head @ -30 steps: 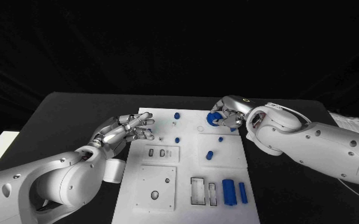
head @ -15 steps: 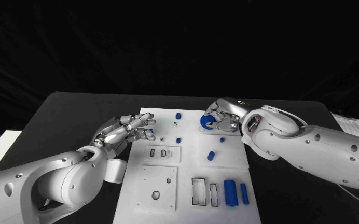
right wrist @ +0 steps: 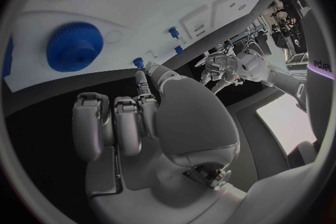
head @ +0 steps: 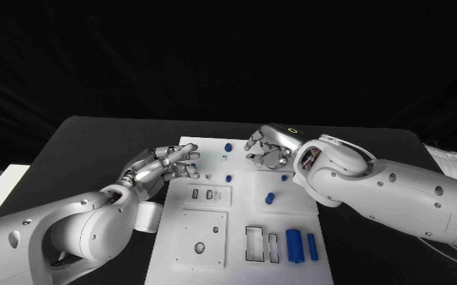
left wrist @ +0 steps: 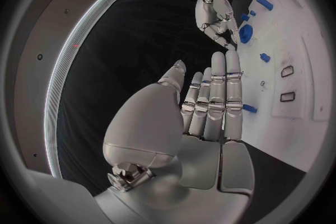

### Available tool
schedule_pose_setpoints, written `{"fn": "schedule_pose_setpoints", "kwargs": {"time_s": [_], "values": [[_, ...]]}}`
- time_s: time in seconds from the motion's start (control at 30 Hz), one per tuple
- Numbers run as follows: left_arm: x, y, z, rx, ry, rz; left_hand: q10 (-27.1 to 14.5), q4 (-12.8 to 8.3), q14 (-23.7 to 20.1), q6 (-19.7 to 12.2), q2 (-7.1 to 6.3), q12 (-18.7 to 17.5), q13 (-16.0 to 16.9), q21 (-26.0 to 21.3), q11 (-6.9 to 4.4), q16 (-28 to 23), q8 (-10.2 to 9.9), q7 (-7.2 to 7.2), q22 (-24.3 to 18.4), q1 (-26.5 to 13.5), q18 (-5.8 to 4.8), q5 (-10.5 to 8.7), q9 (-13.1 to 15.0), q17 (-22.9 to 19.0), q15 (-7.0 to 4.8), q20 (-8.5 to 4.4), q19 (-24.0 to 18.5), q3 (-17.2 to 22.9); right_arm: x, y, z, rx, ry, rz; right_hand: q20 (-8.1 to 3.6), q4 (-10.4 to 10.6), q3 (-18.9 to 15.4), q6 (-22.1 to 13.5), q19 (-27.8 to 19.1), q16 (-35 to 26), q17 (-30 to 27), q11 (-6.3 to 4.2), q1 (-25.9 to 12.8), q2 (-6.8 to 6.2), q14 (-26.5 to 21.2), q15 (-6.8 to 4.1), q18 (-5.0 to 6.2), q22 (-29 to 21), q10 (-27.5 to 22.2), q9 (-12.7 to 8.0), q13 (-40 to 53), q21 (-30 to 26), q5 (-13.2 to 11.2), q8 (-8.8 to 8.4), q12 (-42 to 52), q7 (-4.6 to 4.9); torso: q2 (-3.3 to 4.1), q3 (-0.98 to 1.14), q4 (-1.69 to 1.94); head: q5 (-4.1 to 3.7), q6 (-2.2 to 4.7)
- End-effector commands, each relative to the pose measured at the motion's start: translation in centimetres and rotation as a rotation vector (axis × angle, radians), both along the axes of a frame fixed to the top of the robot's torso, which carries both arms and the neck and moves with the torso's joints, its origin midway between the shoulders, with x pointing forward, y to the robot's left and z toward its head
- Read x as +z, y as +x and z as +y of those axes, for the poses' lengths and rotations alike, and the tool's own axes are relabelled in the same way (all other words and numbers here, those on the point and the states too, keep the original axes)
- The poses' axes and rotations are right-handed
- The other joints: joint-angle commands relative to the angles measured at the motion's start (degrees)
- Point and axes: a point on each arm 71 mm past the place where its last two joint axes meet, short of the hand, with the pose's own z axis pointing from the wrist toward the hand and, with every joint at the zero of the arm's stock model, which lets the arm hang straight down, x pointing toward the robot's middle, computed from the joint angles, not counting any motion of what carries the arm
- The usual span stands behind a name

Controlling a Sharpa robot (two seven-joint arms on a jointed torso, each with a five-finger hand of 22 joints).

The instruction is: Assemble the parts on the task board

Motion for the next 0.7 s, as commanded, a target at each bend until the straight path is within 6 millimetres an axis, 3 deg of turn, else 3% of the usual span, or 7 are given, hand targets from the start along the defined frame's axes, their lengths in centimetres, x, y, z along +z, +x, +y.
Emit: {"fn": "schedule_pose_setpoints", "kwargs": {"time_s": [0.03,0.33,0.43,0.7], "values": [[0.1,-0.1,-0.3,-0.026,-0.013,-0.005,-0.4,0.0,-0.4,-0.4,-0.13,-0.3,-0.1,0.4,0.01,-0.4,-0.2,-0.06,0.0,0.5,0.59,-0.12,-0.1,0.1,0.13,-0.15,-0.4,0.2,0.2,0.0,0.8,0.013,-0.011,-0.036,-0.29,-0.2,0.0,-0.2,0.6,0.3,12.4,-0.29,-0.2,-0.62,5.3,-0.42,-1.02,0.5,0.6,-0.1,7.0,0.2,-0.1,-0.2,0.1,0.0,0.01,-0.01,-0.02,0.18,0.05],[0.1,-0.1,-0.3,-0.027,-0.013,-0.003,-0.4,0.0,-0.4,-0.4,-0.13,-0.3,-0.1,0.4,0.01,-0.4,-0.2,-0.06,0.0,0.5,0.59,-0.12,-0.1,0.1,0.13,-0.15,-0.4,0.2,0.1,0.2,1.1,0.011,-0.026,-0.041,-0.29,-0.4,0.1,-0.3,0.6,0.4,12.5,-0.28,-0.4,-0.95,5.3,-0.42,-1.03,0.5,0.5,-0.1,6.8,0.2,-0.3,-0.34,-0.1,0.01,0.0,0.04,0.02,0.21,-0.06],[0.1,-0.1,-0.3,-0.026,-0.013,-0.003,-0.4,0.0,-0.4,-0.4,-0.13,-0.3,-0.1,0.4,0.01,-0.4,-0.2,-0.06,0.0,0.5,0.59,-0.12,-0.1,0.1,0.13,-0.15,-0.4,0.2,0.1,0.2,0.9,0.008,-0.03,-0.041,-0.3,-0.4,0.1,-0.3,0.6,0.4,12.5,-0.27,-0.6,-1.14,5.3,-0.42,-1.03,0.5,0.5,-0.1,6.8,0.2,-0.4,-0.4,-0.1,0.03,-0.01,0.08,-0.14,0.39,0.07],[0.1,-0.1,-0.3,-0.027,-0.013,-0.002,-0.4,0.0,-0.4,-0.4,-0.13,-0.3,-0.1,0.4,0.01,-0.4,-0.2,-0.06,0.0,0.5,0.59,-0.12,-0.1,0.1,0.13,-0.15,-0.4,0.2,0.1,0.1,-0.4,-0.012,-0.033,-0.047,-0.25,-0.4,-0.2,-0.7,0.6,0.4,12.5,-0.12,-1.8,-2.22,5.3,-0.32,-1.04,0.6,0.4,-0.2,6.7,0.3,-1.0,-0.9,-0.3,0.22,-0.01,0.15,-0.13,0.16,0.11]]}}
